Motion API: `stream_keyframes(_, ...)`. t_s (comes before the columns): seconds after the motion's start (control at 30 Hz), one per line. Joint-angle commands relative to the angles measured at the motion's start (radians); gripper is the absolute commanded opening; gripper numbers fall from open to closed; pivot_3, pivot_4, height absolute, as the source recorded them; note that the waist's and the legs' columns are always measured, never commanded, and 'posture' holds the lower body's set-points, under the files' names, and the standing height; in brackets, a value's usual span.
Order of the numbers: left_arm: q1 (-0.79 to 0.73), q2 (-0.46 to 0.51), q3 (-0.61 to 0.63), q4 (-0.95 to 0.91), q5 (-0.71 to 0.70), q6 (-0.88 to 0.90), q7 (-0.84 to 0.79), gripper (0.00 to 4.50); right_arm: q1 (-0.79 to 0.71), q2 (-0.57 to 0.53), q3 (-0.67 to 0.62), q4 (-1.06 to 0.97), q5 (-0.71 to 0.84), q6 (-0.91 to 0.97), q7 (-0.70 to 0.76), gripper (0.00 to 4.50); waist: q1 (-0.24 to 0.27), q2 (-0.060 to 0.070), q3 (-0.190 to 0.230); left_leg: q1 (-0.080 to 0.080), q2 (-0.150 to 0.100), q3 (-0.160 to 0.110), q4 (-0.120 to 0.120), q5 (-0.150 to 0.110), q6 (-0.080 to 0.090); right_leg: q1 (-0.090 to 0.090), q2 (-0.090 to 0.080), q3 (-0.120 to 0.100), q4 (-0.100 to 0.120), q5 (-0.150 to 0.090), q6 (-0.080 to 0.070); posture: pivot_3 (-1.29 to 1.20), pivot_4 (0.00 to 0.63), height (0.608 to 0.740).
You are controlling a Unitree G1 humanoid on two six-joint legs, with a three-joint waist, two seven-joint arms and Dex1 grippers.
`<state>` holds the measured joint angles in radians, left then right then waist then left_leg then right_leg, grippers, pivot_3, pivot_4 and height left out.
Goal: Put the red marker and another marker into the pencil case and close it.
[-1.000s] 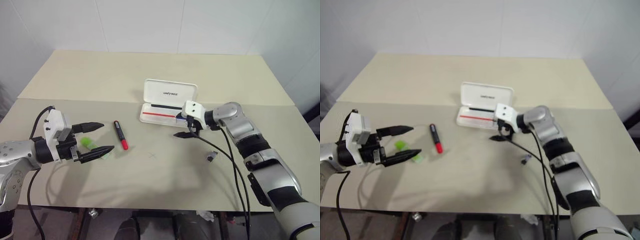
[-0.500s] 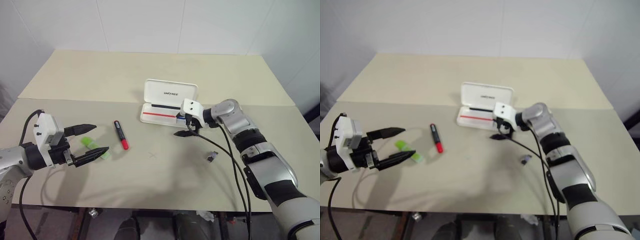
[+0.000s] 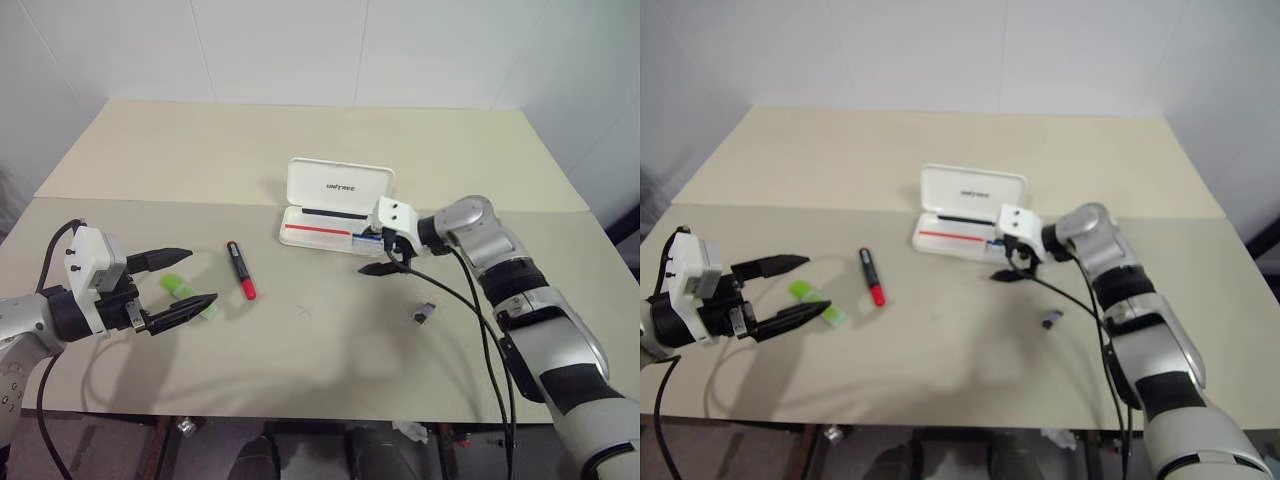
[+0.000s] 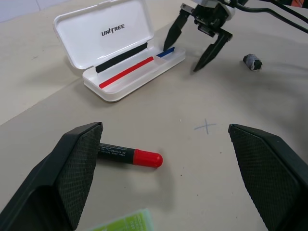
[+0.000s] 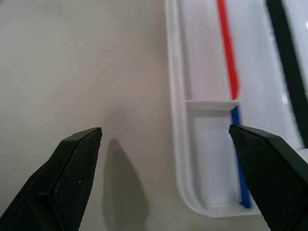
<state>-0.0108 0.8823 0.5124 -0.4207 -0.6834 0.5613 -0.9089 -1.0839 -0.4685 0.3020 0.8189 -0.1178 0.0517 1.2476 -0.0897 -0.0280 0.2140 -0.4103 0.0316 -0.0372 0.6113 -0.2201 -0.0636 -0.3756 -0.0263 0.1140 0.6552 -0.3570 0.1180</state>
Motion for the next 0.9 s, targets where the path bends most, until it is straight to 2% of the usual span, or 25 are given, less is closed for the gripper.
stream_keyframes(0.03, 0.002, 0.006, 0.030, -0.035, -0.018, -0.005, 0.005, 4.46, -0.001, 0.010, 0.001, -0.047, 0.005, 0.008, 0.020, 4.50, 0.000, 0.000, 0.000, 0.000, 0.000, 0.000, 0.000, 0.000, 0.000, 0.000, 0.000, 0.000, 0.000, 0.000, 0.000, 0.00, 0.150, 0.740)
stream_keyframes(0.27, 0.011, 0.000, 0.035, -0.047, -0.019, -0.006, 0.013, 4.46, -0.019, 0.043, 0.030, -0.018, -0.028, 0.003, 0.024, 4.50, 0.000, 0.000, 0.000, 0.000, 0.000, 0.000, 0.000, 0.000, 0.000, 0.000, 0.000, 0.000, 0.000, 0.000, 0.000, 0.00, 0.150, 0.740)
stream_keyframes(0.4, 0.027, -0.004, 0.046, -0.061, -0.025, -0.005, 0.022, 4.50, -0.063, 0.063, 0.049, 0.050, -0.073, 0.015, -0.015, 3.50, -0.007, 0.000, 0.000, 0.000, 0.000, 0.000, 0.000, 0.000, 0.000, 0.000, 0.000, 0.000, 0.000, 0.000, 0.000, 0.00, 0.150, 0.740)
stream_keyframes(0.73, 0.044, -0.002, 0.058, -0.070, -0.031, -0.007, 0.032, 4.50, -0.097, 0.066, 0.008, 0.076, -0.052, -0.051, -0.035, 0.04, -0.010, 0.000, 0.000, 0.000, 0.000, 0.000, -0.001, 0.000, 0.000, 0.000, 0.000, 0.000, -0.001, 0.000, 0.000, 0.00, 0.150, 0.740)
stream_keyframes(0.9, 0.024, 0.004, 0.041, -0.048, -0.027, -0.012, 0.027, 4.50, -0.070, 0.049, -0.035, 0.025, -0.005, -0.096, -0.034, 0.04, -0.012, 0.000, 0.000, 0.000, 0.000, 0.000, -0.001, 0.000, 0.000, 0.000, 0.000, 0.000, -0.001, 0.000, 0.000, 0.00, 0.150, 0.740)
